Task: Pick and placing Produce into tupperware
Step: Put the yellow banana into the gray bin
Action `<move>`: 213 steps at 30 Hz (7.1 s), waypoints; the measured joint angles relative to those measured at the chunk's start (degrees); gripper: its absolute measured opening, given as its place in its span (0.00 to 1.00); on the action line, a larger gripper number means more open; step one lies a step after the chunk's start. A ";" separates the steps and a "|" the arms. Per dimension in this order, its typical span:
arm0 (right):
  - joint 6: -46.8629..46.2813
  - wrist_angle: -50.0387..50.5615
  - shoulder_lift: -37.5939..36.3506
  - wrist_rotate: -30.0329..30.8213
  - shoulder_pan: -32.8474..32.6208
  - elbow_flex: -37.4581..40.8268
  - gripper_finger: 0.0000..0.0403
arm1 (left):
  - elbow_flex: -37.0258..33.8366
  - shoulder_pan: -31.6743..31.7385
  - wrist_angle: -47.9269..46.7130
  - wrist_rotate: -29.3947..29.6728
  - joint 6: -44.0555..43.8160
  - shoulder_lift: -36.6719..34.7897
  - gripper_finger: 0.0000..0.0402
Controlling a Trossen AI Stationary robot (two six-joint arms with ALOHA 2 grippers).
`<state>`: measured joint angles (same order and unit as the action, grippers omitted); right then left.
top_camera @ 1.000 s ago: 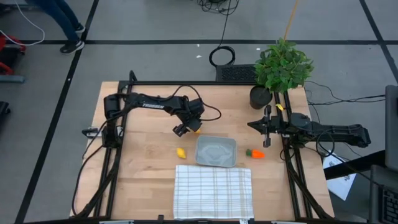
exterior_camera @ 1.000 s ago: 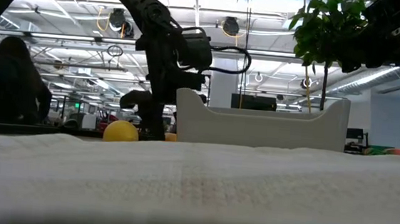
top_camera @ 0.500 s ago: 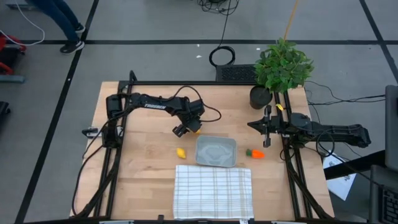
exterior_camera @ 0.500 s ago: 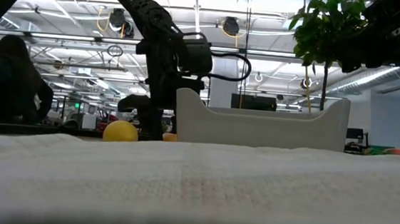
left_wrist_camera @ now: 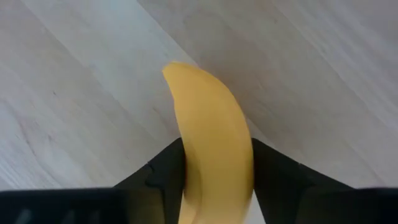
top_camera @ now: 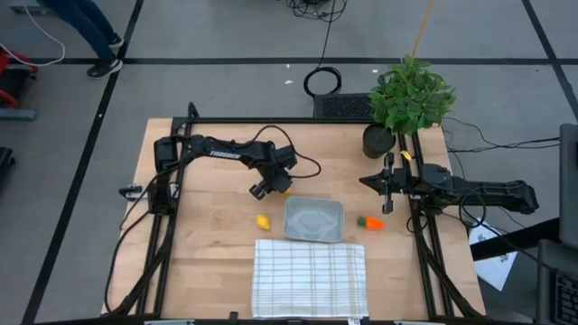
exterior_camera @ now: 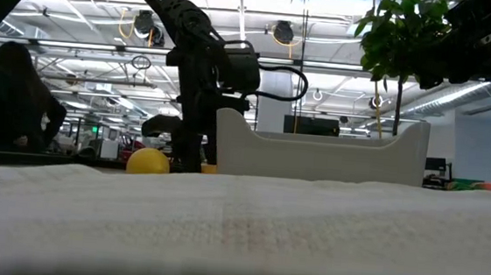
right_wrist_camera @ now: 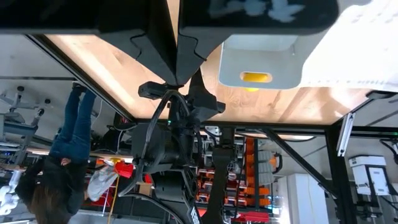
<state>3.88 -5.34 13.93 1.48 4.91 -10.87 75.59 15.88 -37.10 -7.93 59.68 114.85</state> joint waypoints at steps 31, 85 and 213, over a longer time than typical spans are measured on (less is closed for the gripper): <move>-0.11 0.00 0.02 0.00 0.00 -0.02 0.00 | -0.07 1.82 4.26 6.92 -7.59 -10.61 0.38; -0.15 -0.53 0.00 0.00 -0.02 -0.07 0.00 | 0.00 -9.51 17.31 -14.96 -39.30 -20.20 0.37; -1.49 -2.95 2.86 -0.05 -0.02 -0.02 0.00 | 16.76 -25.51 7.11 8.81 -44.83 7.89 0.37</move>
<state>2.39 -8.29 16.80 1.42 4.89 -10.90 92.36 -9.63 -29.99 0.88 14.85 122.74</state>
